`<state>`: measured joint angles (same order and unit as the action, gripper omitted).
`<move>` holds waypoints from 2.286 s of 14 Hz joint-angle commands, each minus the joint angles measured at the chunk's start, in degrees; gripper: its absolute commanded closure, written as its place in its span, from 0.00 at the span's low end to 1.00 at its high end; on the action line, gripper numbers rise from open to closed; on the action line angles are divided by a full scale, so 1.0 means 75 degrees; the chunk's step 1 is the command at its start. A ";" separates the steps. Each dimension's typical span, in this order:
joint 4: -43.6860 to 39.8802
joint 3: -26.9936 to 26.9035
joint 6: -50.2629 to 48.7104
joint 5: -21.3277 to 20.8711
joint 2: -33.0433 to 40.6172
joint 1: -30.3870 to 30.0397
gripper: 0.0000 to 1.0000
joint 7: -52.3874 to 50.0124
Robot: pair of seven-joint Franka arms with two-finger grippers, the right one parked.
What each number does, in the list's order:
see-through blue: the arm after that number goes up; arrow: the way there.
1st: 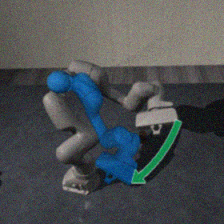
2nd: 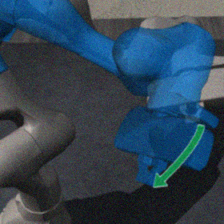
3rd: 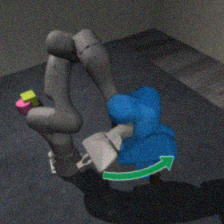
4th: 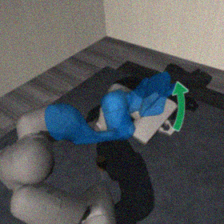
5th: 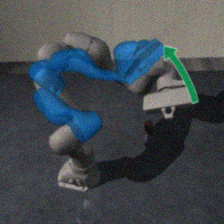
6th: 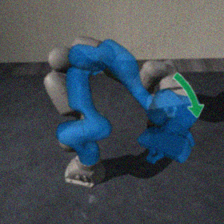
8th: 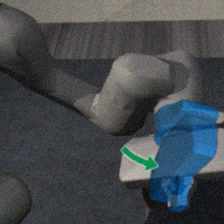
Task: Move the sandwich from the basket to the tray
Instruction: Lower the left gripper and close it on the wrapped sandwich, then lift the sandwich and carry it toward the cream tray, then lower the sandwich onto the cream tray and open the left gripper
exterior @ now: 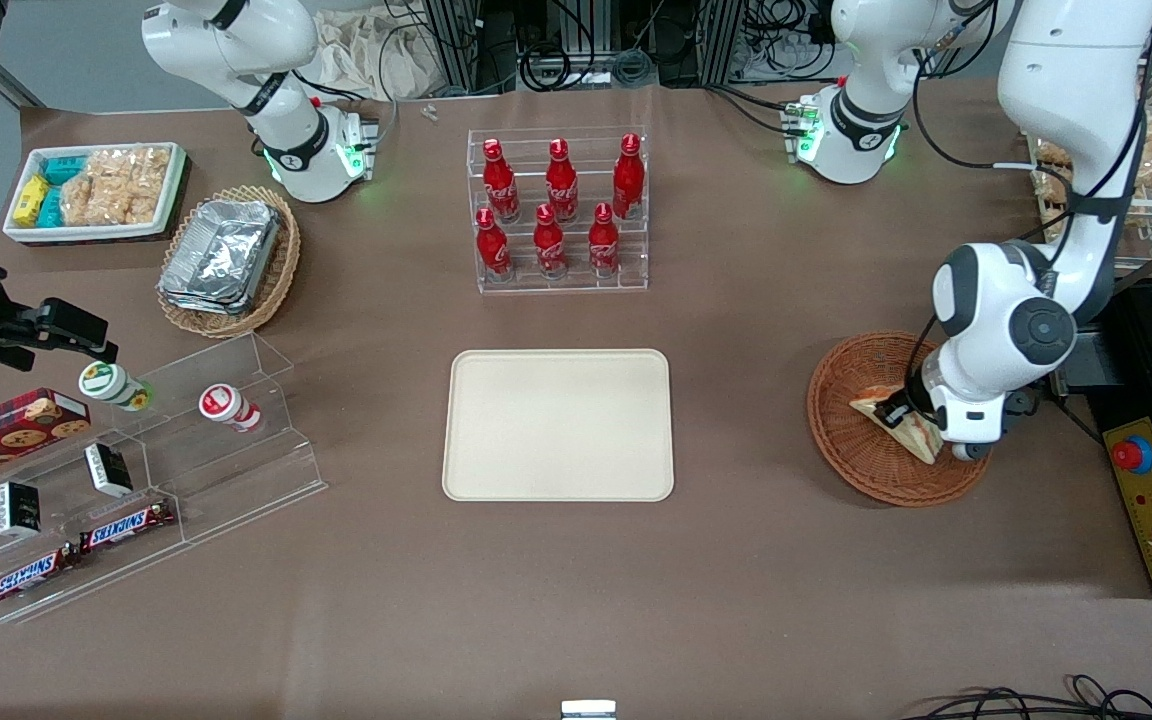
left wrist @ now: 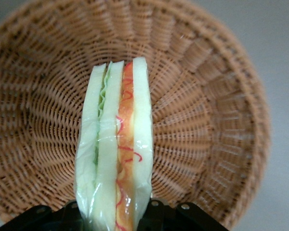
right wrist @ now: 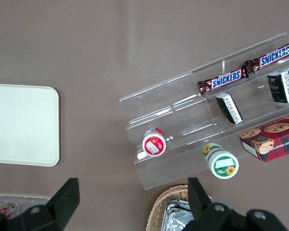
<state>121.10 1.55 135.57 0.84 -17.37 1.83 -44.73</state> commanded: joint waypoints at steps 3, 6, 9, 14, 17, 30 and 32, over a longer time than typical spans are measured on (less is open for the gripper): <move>-0.2314 0.0423 -0.3854 0.0027 0.0722 0.0073 1.00 0.0840; -0.3057 0.1487 -0.4846 0.0052 0.0617 0.0073 1.00 0.1487; -0.3011 0.2789 -0.3889 -0.0018 0.0430 0.0143 1.00 0.1477; -0.2998 0.3097 -0.1814 -0.0951 -0.0798 0.1641 1.00 0.0497; -0.3010 0.3097 -0.0619 -0.2078 -0.1864 0.2134 1.00 -0.0526; -0.3022 0.3085 -0.0843 -0.2468 -0.1426 0.1692 0.00 -0.0657; -0.3069 0.3062 -0.1993 -0.2061 -0.0699 0.1469 0.00 -0.0541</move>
<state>96.60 24.38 127.05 -17.01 -29.33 14.78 -48.51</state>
